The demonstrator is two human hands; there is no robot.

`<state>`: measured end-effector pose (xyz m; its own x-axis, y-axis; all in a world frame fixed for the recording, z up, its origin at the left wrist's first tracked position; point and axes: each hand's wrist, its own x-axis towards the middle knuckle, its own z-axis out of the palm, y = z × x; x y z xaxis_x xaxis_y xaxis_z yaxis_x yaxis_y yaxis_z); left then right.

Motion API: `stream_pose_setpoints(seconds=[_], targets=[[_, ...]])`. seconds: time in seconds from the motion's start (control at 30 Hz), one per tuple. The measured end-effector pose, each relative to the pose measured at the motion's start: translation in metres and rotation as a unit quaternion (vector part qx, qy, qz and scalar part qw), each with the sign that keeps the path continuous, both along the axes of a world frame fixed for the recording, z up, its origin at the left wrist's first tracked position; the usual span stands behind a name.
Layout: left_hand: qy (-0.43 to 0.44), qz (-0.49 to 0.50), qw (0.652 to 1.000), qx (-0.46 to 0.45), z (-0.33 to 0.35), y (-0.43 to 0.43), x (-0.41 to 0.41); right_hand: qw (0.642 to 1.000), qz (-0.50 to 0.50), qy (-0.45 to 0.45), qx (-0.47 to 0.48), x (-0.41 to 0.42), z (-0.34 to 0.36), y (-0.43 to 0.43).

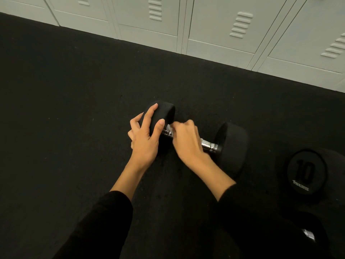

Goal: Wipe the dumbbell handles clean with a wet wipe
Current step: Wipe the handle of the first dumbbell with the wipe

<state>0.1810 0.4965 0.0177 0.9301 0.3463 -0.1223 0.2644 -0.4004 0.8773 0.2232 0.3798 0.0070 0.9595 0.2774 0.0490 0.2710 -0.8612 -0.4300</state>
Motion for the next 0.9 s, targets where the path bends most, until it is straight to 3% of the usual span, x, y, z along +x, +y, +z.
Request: stream_pose_setpoints(seconds=[0.13,0.23,0.43,0.6,0.7,0.8,0.9], targets=[[-0.001,0.001,1.0,-0.004,0.0,0.001,0.001,0.988,0.127,-0.078,-0.051,-0.037,0.0,-0.017],[-0.002,0.0,1.0,-0.004,0.001,0.0,0.001,0.98,0.126,-0.146,-0.05,-0.024,-0.003,-0.024],[0.001,0.002,1.0,-0.01,0.001,0.0,0.002,1.0,0.01,-0.01,0.009,-0.008,-0.001,-0.005],[-0.002,0.003,1.0,-0.009,0.001,0.0,0.001,0.98,0.091,-0.089,-0.151,-0.03,-0.009,-0.002],[-0.003,0.001,1.0,-0.008,0.0,0.0,0.0,0.979,0.108,-0.106,-0.138,-0.028,-0.016,-0.01],[-0.004,0.002,1.0,-0.012,0.0,0.0,0.0,0.994,0.07,-0.037,-0.074,-0.003,-0.005,-0.008],[-0.005,0.001,1.0,-0.006,-0.001,-0.001,-0.001,0.988,-0.004,0.156,-0.003,0.029,0.003,-0.003]])
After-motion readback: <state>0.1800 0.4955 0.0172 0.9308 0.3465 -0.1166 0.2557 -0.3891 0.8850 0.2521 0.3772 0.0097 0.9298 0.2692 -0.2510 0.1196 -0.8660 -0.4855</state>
